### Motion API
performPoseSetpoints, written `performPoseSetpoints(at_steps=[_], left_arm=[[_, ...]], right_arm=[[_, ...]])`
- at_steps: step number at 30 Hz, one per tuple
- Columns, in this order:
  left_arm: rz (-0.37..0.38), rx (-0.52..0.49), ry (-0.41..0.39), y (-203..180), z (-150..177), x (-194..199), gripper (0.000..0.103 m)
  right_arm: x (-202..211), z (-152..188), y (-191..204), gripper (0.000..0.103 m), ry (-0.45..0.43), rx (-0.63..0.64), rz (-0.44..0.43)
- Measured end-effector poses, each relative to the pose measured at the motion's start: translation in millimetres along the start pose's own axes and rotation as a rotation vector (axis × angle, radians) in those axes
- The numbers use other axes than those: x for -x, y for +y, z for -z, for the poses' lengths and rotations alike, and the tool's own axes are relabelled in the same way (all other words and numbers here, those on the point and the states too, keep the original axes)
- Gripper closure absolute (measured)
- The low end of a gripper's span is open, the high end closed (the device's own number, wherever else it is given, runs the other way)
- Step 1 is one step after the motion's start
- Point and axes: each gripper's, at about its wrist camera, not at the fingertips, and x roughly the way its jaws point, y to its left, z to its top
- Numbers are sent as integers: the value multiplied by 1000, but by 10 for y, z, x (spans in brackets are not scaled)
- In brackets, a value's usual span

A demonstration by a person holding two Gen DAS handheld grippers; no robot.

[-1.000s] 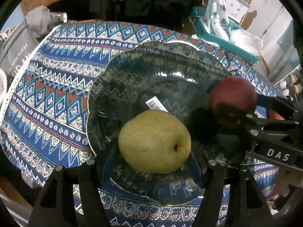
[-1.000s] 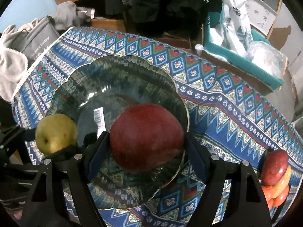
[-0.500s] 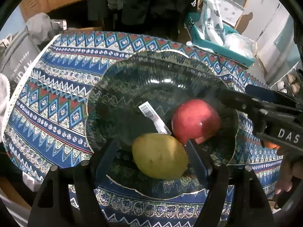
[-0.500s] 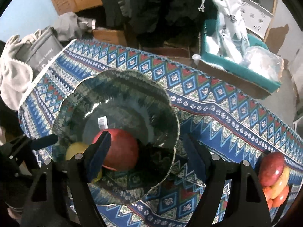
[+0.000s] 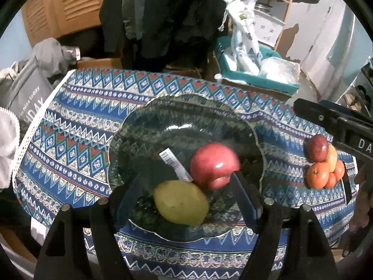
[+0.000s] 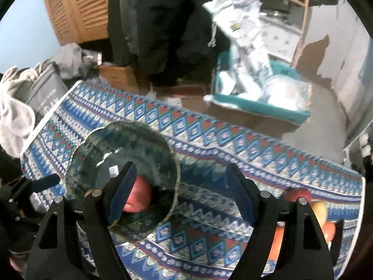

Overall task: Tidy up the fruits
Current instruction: 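Open both tools and withdraw them from the glass bowl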

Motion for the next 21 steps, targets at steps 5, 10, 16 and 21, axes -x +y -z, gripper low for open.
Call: performPoseSetpoints(at_steps=[5,10,16,21], left_arm=[[16,-22,-31,-142,-30,125,23],[43,-48,-51,-328,-65,227,23],[68,-88,-82,-573,-77,367,23],[91,-118,-101,-763,-86,481,23]], right_arm=[[271,35,-112,24,-43,8,57],[496,115,-253,24,-72,-15,75],[775,204,-453,24,-115,-46,103],[986,310,-662,24,-141,-83,127]])
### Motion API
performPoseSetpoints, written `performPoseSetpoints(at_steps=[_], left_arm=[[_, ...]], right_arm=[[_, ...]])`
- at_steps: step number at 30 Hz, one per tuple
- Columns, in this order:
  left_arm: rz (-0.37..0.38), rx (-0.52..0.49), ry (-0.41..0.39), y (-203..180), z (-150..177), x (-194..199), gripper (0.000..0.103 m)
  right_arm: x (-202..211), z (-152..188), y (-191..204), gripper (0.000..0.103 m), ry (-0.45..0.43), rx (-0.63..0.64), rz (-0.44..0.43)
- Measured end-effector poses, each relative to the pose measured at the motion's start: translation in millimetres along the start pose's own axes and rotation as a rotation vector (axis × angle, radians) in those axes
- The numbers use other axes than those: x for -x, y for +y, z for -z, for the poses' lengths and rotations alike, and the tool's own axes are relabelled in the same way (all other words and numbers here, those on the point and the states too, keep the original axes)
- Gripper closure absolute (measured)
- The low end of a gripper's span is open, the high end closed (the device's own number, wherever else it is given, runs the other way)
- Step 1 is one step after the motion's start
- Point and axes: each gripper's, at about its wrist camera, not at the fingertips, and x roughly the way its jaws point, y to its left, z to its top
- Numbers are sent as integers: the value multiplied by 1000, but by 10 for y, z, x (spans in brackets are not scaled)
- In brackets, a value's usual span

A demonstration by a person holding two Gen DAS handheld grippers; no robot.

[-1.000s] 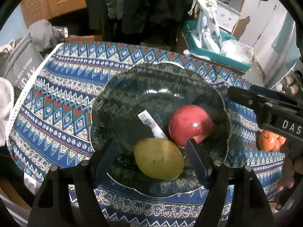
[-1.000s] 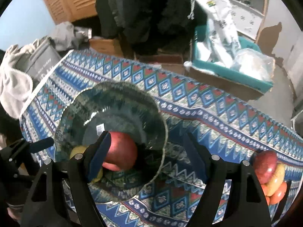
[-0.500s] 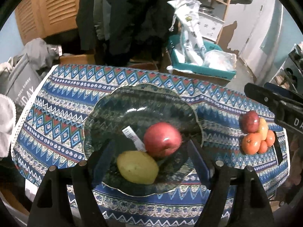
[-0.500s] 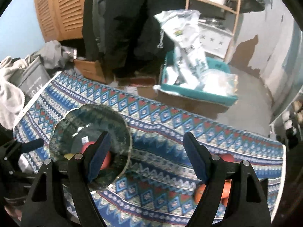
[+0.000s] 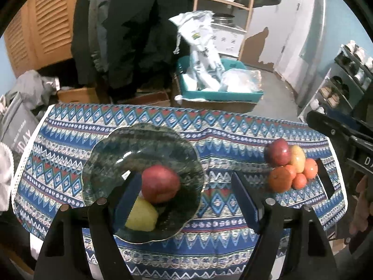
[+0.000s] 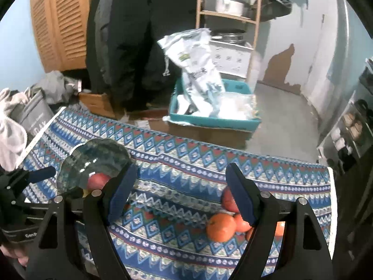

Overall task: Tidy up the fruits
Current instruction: 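Open both tools and withdraw them from the glass bowl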

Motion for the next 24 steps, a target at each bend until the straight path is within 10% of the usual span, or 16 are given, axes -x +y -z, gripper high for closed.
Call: performPoseSetpoints(at_steps=[24], left_arm=[[47,-132,9,-895,-72,-39,18]], right_arm=[[404,431,-1012,24,-16,-85,186]])
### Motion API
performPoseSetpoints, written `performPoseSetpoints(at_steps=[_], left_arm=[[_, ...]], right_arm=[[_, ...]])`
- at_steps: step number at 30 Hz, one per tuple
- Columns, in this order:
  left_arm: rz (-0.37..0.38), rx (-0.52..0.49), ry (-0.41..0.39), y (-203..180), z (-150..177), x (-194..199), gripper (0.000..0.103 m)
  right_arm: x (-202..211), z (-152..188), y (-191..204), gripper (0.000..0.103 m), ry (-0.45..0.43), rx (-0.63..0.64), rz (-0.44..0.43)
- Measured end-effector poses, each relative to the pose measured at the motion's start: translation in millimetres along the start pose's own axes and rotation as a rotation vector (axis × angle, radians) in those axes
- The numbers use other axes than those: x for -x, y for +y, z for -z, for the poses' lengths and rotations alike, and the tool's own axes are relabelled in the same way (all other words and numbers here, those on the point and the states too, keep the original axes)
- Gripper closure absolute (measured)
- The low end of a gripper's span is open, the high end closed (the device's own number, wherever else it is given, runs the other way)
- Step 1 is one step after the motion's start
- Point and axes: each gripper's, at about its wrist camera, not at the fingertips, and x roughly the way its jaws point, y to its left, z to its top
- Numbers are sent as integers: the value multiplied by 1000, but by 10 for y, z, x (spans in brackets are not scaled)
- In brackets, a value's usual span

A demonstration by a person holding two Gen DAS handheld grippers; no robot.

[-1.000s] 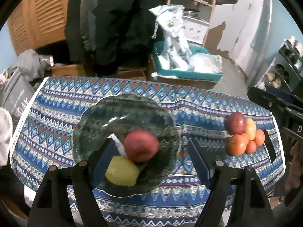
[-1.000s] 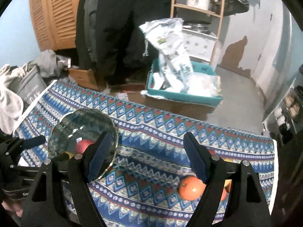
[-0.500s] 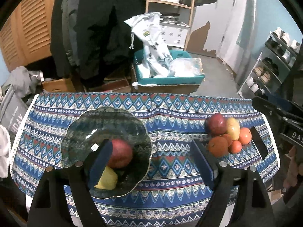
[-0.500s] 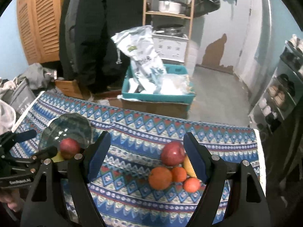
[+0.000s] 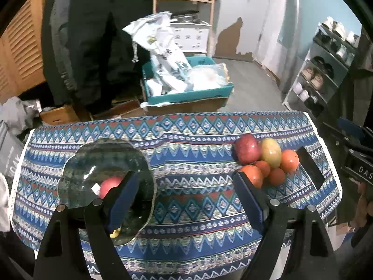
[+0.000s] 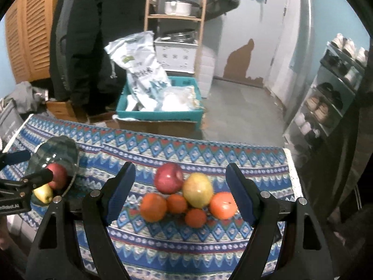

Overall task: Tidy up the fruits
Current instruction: 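Open both tools and withdraw them from the glass bowl, then move the left tool to a large orange while the right approaches the mango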

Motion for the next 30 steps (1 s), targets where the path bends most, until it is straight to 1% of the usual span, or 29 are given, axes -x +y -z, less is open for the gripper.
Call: performPoseSetpoints(at_steps=[7,13,21,30], left_arm=[[16,-54,35,-329,-28,-190,18],[21,-90,66,-567,-27,-385,18],[34,-110,101,-748,-15,-606,18],[41,-144,168,-969,81,-1044,18]], right_arm=[[-61,173,-378,24,35,-51,37],[-176,301,-603,24,73,-88,54],[-326,444,-747,24,121,-112,76],[-637,651,-863,24,215,-131,83]])
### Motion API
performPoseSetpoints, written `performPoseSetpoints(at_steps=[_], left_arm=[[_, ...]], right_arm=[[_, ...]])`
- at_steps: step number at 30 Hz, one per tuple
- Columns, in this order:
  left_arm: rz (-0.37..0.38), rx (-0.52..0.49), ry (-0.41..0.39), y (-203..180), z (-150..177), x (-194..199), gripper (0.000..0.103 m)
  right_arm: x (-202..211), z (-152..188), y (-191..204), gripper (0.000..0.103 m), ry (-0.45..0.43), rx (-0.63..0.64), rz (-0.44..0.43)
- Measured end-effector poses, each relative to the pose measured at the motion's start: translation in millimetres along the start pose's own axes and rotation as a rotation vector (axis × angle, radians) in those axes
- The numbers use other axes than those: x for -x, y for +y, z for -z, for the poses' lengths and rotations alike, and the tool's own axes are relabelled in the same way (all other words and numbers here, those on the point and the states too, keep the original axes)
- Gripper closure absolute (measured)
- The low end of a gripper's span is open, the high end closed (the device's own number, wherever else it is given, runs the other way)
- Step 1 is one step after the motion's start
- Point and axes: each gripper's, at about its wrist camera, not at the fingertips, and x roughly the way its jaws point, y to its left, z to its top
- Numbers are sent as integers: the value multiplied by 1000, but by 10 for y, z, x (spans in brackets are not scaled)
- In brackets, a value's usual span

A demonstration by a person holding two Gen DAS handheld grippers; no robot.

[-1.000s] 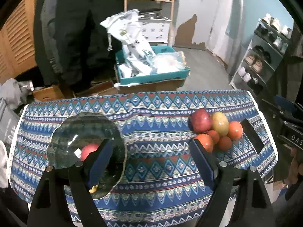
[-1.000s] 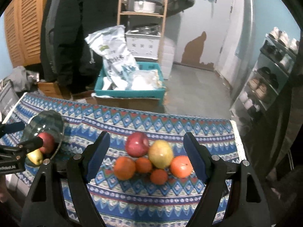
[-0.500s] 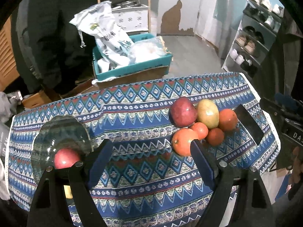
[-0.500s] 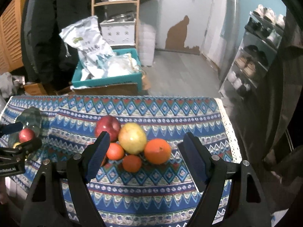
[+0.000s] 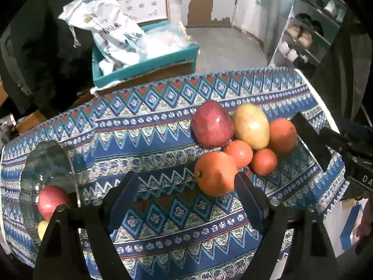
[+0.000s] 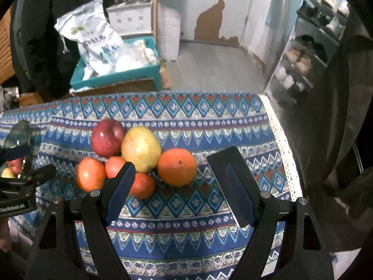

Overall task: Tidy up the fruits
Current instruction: 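Move the left tool to a large orange while the right approaches the mango, then grasp the large orange with the left tool while the right grasps the mango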

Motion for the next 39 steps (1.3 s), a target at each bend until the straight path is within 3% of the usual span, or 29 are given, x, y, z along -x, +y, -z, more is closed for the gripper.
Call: performPoseSetpoints(at_steps=[12,26,28,32,39], left_arm=[[51,-15,73,-160,-23,-409,18],[82,-26,137,-222,-20,-775,18],[99,-20,149,-228,-20,-818,21],[153,-2,171,-257,-7,-878,40],[158,23,155,-244,26,-857,40]], right_arm=[[-469,149,-149,24,108,-51,-8],[-556,142,-160,24,117,-51,-30],[-570,142,-164,24,119,-53,-35],[-587,131,-153,24,118,-50,-45],[-593,91,-92,24,103,-28,-78]])
